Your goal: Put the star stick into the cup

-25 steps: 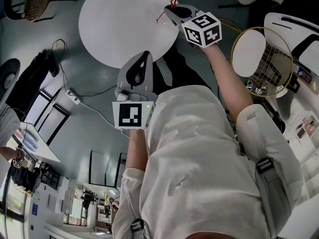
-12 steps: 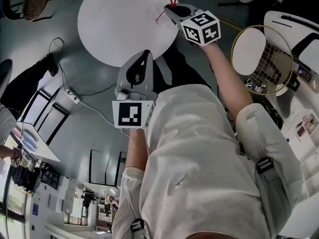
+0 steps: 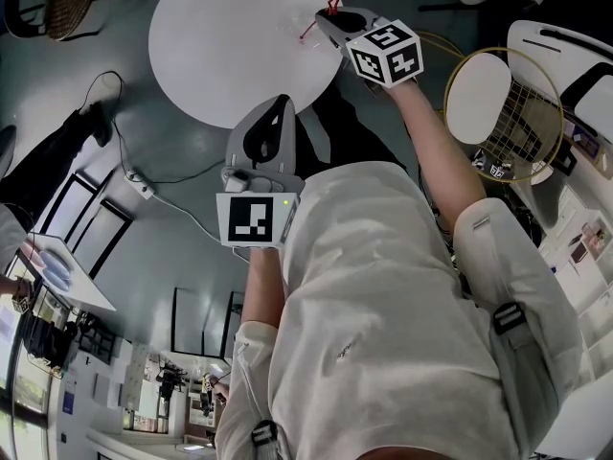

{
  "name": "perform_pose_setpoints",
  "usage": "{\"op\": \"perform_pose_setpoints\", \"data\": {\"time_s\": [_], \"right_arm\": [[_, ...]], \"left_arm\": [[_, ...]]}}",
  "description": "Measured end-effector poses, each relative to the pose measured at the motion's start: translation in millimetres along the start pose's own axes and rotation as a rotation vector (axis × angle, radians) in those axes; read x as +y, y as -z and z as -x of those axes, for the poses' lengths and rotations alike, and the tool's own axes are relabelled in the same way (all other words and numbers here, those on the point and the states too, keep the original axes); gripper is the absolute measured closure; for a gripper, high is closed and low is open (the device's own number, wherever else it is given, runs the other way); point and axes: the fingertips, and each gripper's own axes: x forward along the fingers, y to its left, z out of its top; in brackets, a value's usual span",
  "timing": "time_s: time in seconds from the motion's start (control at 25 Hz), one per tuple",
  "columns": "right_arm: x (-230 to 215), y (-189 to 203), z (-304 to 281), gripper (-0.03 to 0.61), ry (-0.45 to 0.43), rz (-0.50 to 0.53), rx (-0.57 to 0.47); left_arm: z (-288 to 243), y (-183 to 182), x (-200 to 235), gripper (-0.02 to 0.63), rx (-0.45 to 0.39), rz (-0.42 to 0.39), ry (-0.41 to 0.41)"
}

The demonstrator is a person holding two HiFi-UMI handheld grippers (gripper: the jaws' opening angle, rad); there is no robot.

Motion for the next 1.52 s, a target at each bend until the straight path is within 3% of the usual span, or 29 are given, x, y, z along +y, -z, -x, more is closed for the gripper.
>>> {"op": "perform_pose_setpoints", "data": {"time_s": [1.52], "right_arm": [[1.6, 19.6, -2.8, 0.512, 0.018, -0.004, 0.047]], "left_arm": [[16.0, 8.2, -1.8, 0.603, 0.017, 0.005, -0.004]]}}
